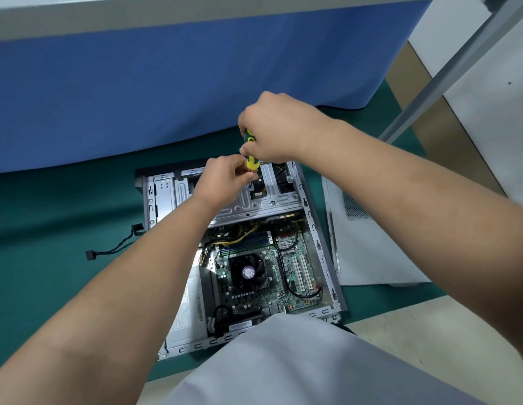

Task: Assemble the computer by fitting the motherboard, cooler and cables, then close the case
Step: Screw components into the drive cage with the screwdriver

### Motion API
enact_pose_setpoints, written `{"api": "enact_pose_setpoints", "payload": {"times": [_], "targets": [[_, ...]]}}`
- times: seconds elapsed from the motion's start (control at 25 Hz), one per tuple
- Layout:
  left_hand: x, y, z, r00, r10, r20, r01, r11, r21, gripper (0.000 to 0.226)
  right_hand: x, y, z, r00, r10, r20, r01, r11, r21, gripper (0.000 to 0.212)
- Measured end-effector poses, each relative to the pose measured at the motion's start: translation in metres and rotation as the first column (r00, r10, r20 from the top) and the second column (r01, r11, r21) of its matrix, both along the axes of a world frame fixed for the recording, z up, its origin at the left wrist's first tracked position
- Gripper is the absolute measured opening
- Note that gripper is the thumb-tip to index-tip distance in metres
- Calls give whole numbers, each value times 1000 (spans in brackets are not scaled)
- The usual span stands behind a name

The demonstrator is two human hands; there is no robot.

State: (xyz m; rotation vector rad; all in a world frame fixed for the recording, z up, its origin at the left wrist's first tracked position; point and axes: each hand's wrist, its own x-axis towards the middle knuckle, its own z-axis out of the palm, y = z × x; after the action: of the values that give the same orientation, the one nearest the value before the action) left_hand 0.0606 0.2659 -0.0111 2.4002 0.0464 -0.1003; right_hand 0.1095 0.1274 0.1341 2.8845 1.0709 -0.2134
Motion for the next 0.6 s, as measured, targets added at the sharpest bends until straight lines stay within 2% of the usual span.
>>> {"api": "enact_pose_setpoints", "payload": {"times": [0.12,0.24,0.32,0.4,0.52,0.6], "targets": [[-5,-2,-1,1000,15,-18,-16,998,-62,22,-5,-2,0,1000,-5,-6,5,1000,26,27],[-10,-11,1,996,-42,-85,35,996,-80,20,-3,-21,8,996,-45,-75,55,990,133,28],[-7,-16,8,1000,-4,-29,1,995,-104,20,4,-49,12,990,-86,-111,110,967,229,23],[2,-22,17,996,13,87,-8,998,-60,24,9,-89,11,967,-163,-197,210,946,247,19],[19,-50,32,960,-142,240,116,986,116,28,2,-139,-19,846,-311,-434,400,907,130,28],[28,-78,35,906,-320,278,254,935,247,29,-12,-157,-63,720,-387,-577,547,828,127,27]]}}
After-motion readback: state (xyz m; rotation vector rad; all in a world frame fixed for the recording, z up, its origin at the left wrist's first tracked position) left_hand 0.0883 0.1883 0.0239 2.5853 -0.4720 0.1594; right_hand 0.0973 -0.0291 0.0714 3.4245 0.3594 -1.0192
